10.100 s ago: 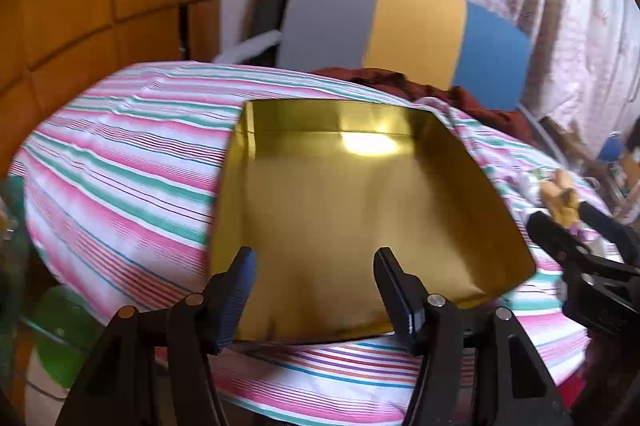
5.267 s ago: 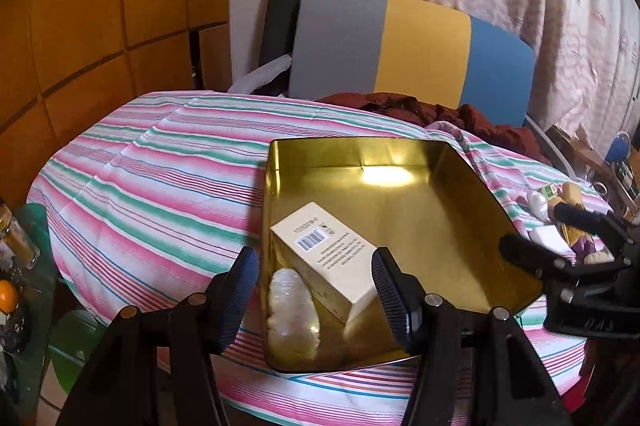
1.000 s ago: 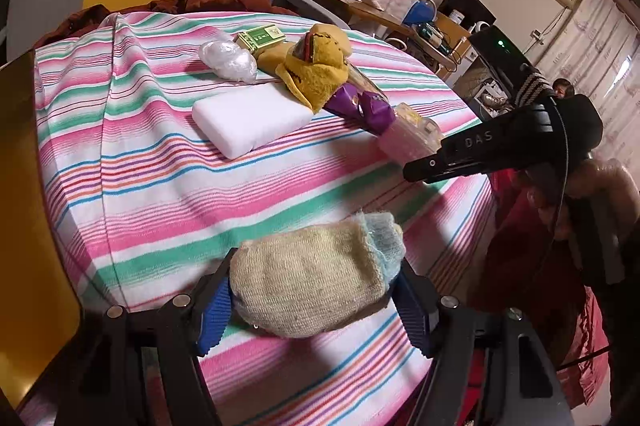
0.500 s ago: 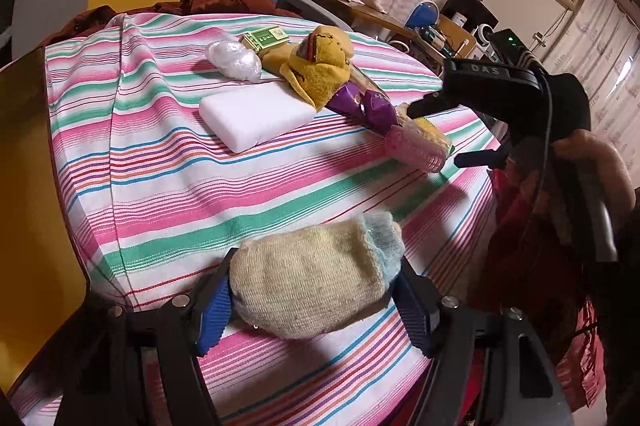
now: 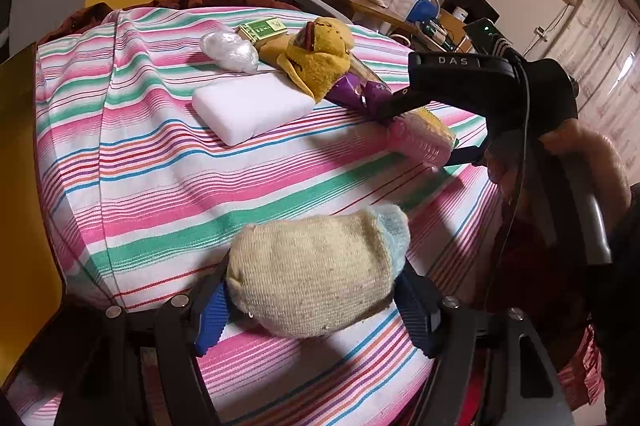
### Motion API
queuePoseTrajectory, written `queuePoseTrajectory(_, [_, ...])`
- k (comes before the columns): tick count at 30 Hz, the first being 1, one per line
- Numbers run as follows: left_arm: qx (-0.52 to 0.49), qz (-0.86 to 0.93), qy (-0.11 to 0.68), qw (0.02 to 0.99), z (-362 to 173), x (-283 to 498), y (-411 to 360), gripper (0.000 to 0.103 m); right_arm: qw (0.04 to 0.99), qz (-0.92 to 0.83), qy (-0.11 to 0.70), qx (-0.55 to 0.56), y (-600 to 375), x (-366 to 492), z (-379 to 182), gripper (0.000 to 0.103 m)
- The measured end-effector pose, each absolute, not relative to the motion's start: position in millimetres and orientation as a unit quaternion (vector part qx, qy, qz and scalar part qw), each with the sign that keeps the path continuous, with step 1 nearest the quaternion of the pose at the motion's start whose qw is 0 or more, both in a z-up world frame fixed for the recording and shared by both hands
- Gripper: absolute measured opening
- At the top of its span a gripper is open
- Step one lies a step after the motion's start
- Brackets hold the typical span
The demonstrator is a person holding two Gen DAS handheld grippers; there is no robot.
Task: Organize objects
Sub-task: 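Grasp the pink plastic hair roller with the right tool, then carry the pouch and hair roller into the gold tray and release both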
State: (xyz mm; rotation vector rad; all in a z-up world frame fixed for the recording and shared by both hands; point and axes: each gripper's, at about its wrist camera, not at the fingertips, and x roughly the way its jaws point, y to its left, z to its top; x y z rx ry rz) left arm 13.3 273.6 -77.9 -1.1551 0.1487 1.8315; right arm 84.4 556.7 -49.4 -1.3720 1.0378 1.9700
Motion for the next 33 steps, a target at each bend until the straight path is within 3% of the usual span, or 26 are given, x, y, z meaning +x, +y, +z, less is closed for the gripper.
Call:
queuePoseTrajectory(12, [-0.475, 0.746, 0.058, 0.464, -78.5, 12.9, 272.8, 0.073, 0.275, 0.722, 0.323, -0.546, 549.5, 87.9, -48.2, 0.1])
queuePoseTrajectory(14, [-0.473, 0.747, 0.06, 0.463, -78.7, 13.4, 273.9, 0.073, 0.29, 0.723, 0.305, -0.547, 548.5, 91.2, -44.4, 0.082])
queuePoseTrajectory(16, [-0.471, 0.749, 0.063, 0.463, -79.2, 14.2, 274.6, 0.073, 0.302, 0.727, 0.3, -0.54, 549.3, 97.5, -39.2, 0.07])
queuePoseTrajectory(25, [-0.455, 0.757, 0.068, 0.465, -70.8, 18.1, 270.4, 0.07, 0.272, 0.751, 0.312, -0.514, 531.9, 125.3, -6.0, 0.069])
queuePoseTrajectory(33, [-0.391, 0.794, 0.011, 0.465, -10.9, 11.2, 226.7, 0.07, 0.209, 0.829, 0.264, -0.446, 473.4, 115.6, 42.3, 0.069])
